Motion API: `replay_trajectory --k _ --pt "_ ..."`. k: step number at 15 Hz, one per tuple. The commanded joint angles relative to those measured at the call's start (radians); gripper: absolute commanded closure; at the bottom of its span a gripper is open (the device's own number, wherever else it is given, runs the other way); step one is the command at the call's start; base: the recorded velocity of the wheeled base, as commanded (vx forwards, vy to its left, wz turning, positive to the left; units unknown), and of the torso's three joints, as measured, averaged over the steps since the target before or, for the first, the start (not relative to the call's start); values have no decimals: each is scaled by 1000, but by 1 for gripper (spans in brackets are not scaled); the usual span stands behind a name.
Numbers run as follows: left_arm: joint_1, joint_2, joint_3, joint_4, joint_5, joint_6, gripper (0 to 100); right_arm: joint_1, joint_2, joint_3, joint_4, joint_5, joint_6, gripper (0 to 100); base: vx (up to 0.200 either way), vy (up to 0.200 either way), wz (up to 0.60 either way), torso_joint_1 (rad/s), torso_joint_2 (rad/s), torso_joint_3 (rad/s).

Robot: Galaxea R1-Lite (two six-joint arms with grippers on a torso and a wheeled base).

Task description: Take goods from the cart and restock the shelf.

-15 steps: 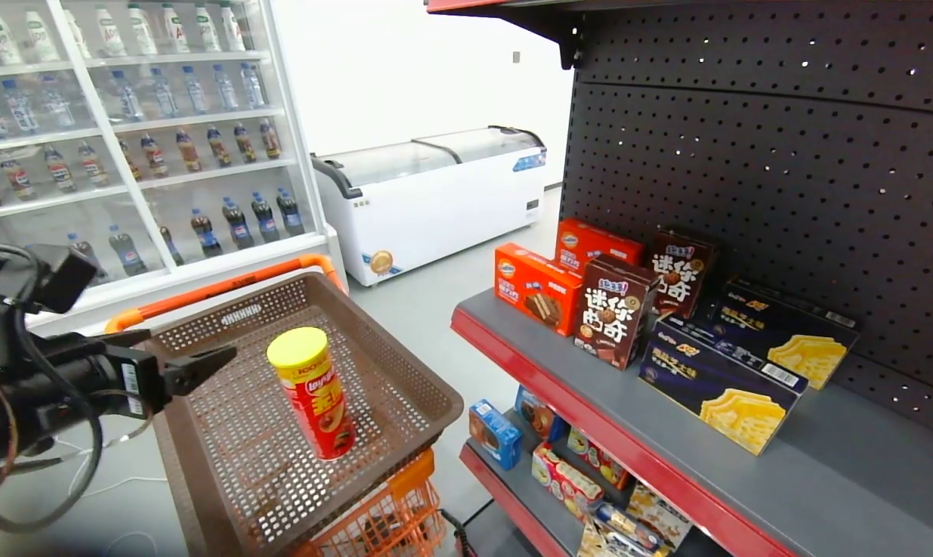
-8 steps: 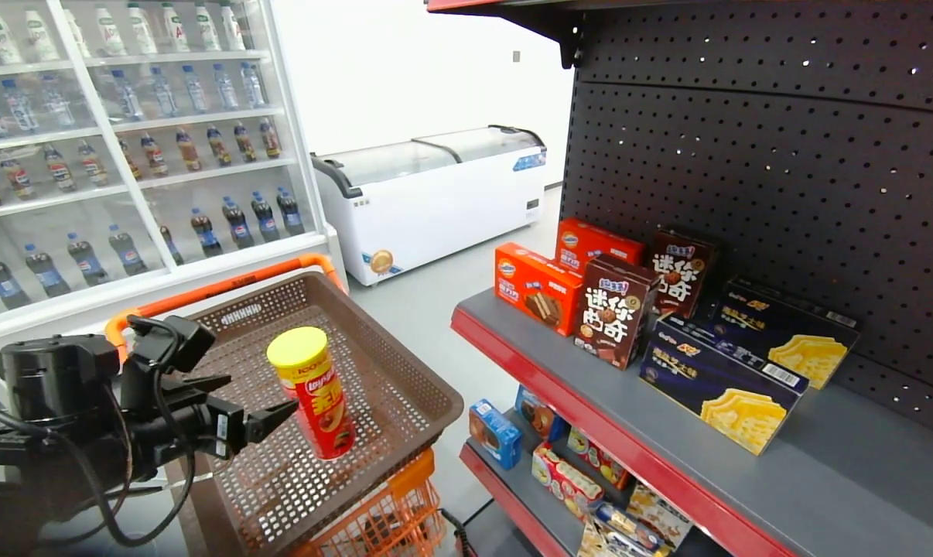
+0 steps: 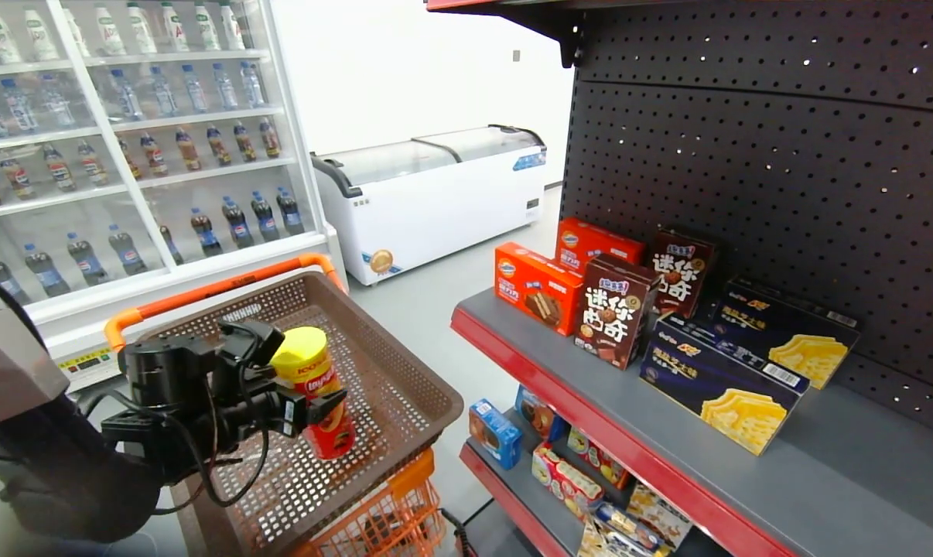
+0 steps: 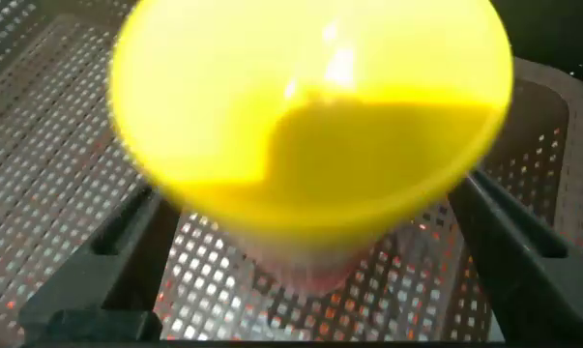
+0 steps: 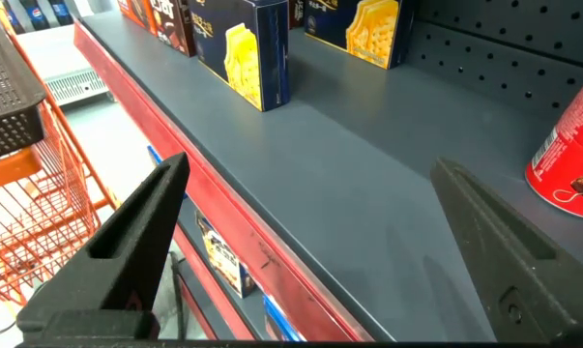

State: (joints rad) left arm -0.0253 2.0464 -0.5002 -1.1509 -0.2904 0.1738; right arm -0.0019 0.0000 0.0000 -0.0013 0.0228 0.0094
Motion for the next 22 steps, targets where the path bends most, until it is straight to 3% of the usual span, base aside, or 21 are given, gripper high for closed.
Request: replay_trajectory --k 1,9,10,14,18,20,21,22 --pt "-24 81 -41 -7 1 0 0 0 0 0 0 0 0 0 0 0 0 0 0 0" --pt "-35 129 -110 -7 2 1 0 0 0 0 0 0 0 0 0 0 0 0 0 0" --pt "-35 130 -129 -3 4 1 100 0 0 0 0 0 0 0 0 0 0 0 0 0" --pt "-30 104 -100 3 39 0 100 0 0 0 0 0 0 0 0 0 0 0 0 0" --pt "-61 -45 -90 10 261 -11 100 0 0 0 0 0 0 0 0 0 0 0 0 0" --pt "-65 -190 -14 28 274 -17 100 0 0 0 0 0 0 0 0 0 0 0 0 0" --pt "-67 -258 -12 89 272 -34 100 0 0 0 0 0 0 0 0 0 0 0 0 0" --pt "-71 -338 -14 148 272 -71 100 0 0 0 0 0 0 0 0 0 0 0 0 0"
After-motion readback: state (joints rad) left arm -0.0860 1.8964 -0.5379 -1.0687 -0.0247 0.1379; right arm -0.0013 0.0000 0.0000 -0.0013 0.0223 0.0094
